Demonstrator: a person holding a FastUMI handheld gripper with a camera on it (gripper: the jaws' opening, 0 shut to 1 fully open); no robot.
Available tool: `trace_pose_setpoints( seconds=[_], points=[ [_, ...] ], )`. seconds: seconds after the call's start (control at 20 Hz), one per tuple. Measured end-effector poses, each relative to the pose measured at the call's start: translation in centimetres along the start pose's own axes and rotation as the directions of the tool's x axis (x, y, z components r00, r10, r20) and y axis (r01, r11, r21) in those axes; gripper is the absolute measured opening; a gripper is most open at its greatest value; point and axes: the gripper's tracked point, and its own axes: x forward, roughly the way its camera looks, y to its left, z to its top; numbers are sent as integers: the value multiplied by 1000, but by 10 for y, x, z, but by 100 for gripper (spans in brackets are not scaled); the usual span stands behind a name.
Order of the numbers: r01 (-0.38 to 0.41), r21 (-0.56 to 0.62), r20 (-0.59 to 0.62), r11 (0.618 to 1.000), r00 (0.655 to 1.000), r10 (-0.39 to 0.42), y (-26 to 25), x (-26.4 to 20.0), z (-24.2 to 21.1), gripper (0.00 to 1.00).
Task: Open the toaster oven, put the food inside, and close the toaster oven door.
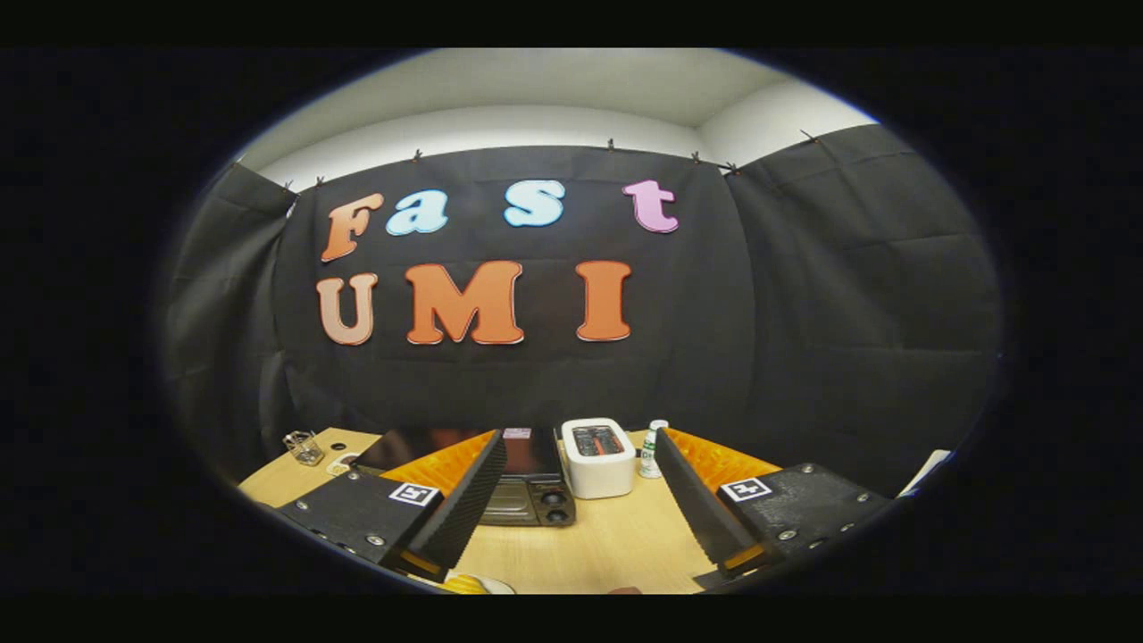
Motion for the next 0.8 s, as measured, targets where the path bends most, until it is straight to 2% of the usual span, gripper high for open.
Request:
trace_pose_setpoints(
  seconds=[0.2,0.4,0.6,0.8],
  points=[
    [-29,-8,-69,1000,997,28,26,-15,-41,99],
    [-76,-6,-91,997,993,75,56,-17,-55,99],
    [-125,-38,-90,991,988,121,98,5,-59,99],
    [-161,-58,-109,985,982,154,139,46,-73,99]
  ],
)
